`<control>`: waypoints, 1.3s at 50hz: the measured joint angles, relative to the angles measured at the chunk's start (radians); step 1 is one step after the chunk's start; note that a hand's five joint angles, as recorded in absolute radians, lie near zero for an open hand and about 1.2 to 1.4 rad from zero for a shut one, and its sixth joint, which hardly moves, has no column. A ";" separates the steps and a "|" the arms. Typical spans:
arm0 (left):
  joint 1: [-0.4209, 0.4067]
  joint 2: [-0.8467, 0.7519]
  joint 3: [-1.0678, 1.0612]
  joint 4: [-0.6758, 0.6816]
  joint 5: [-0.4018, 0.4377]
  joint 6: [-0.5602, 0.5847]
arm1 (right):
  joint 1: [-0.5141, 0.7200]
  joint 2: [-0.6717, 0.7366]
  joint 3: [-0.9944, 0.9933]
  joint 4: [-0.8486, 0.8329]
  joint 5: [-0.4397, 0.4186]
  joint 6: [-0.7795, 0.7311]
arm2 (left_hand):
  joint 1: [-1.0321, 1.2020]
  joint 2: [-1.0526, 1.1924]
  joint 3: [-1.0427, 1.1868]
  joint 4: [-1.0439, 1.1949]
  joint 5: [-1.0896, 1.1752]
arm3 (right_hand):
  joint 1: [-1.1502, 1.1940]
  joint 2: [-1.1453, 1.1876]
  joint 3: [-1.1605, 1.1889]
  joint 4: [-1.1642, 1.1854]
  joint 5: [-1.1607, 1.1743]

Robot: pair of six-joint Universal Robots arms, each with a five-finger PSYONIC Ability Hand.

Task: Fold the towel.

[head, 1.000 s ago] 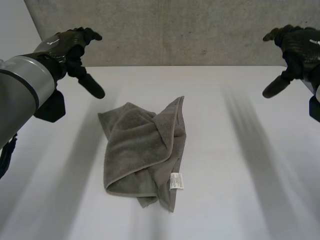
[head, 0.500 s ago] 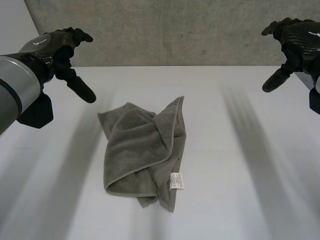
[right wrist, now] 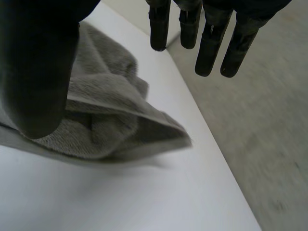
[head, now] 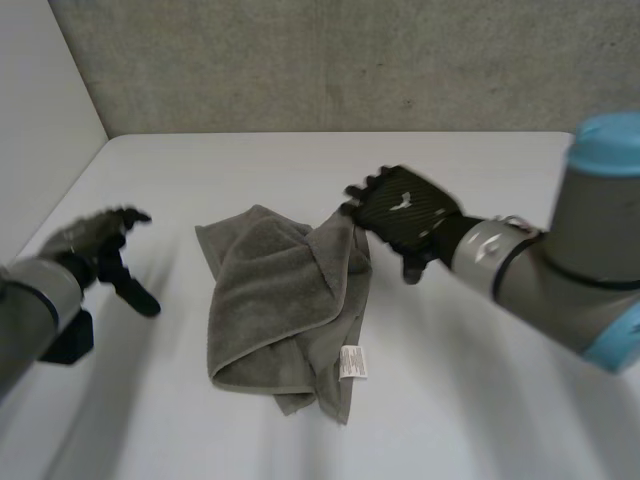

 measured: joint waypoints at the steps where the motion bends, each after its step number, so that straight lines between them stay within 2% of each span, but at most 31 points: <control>1: -0.001 -0.012 -0.024 0.016 0.000 0.000 | 0.017 0.020 -0.005 -0.019 -0.001 -0.019 | 0.000 0.000 0.000 0.000 0.000 | 0.025 0.023 0.000 0.018 0.025; 11: -0.049 -0.110 -0.145 0.096 0.001 -0.008 | 0.126 0.210 -0.049 -0.259 -0.001 -0.135 | 0.012 0.022 0.022 0.021 0.000 | 0.192 0.202 0.141 0.205 0.207; 15: -0.077 -0.130 -0.155 0.104 0.001 -0.015 | 0.141 0.275 -0.075 -0.302 -0.001 -0.192 | 0.018 0.027 0.027 0.026 0.000 | 0.449 0.459 0.385 0.444 0.438; 21: -0.123 -0.152 -0.156 0.138 0.010 -0.025 | 0.144 0.354 -0.136 -0.308 0.000 -0.271 | 0.018 0.029 0.027 0.029 0.000 | 0.930 0.936 0.862 0.926 0.921; 24: -0.145 -0.161 -0.155 0.160 0.014 -0.036 | 0.142 0.364 -0.157 -0.301 0.006 -0.280 | 0.019 0.030 0.029 0.030 0.001 | 1.033 1.056 0.987 1.050 1.044; 27: -0.166 -0.171 -0.154 0.185 0.018 -0.049 | 0.138 0.350 -0.164 -0.296 0.015 -0.272 | 0.018 0.030 0.029 0.030 0.001 | 1.033 1.059 0.995 1.056 1.050; 31: -0.194 -0.187 -0.147 0.222 0.022 -0.063 | 0.130 0.282 -0.147 -0.291 0.036 -0.212 | 0.019 0.031 0.031 0.031 0.002 | 1.033 1.059 0.995 1.056 1.050; 38: -0.224 -0.232 -0.118 0.289 0.021 -0.071 | 0.089 0.080 -0.057 -0.263 0.090 0.050 | 0.069 0.077 0.076 0.077 0.043 | 1.033 1.059 0.995 1.056 1.055; 43: -0.235 -0.276 -0.074 0.315 0.019 -0.074 | 0.015 -0.078 0.036 -0.176 0.115 0.223 | 0.128 0.135 0.132 0.133 0.101 | 1.033 1.059 0.995 1.056 1.055; 48: -0.252 -0.311 -0.031 0.320 0.018 -0.078 | -0.062 -0.195 0.124 -0.077 0.119 0.295 | 0.201 0.207 0.206 0.206 0.174 | 1.035 1.059 0.995 1.056 1.055; 54: -0.287 -0.341 0.016 0.336 0.018 -0.094 | -0.127 -0.313 0.218 -0.010 0.117 0.329 | 0.513 0.520 0.519 0.520 0.484 | 1.062 1.059 0.995 1.056 1.069; 57: -0.312 -0.356 0.043 0.364 0.018 -0.114 | -0.164 -0.371 0.266 0.005 0.114 0.342 | 0.784 0.792 0.777 0.781 0.740 | 1.062 1.059 0.995 1.056 1.070; 61: -0.330 -0.368 0.066 0.393 0.019 -0.125 | -0.198 -0.406 0.294 0.007 0.110 0.346 | 0.954 0.967 0.962 0.970 0.920 | 1.062 1.059 0.995 1.056 1.070; 65: -0.338 -0.381 0.110 0.410 0.017 -0.123 | -0.225 -0.421 0.298 0.002 0.105 0.345 | 0.993 1.020 1.016 1.025 0.963 | 1.062 1.059 0.995 1.056 1.070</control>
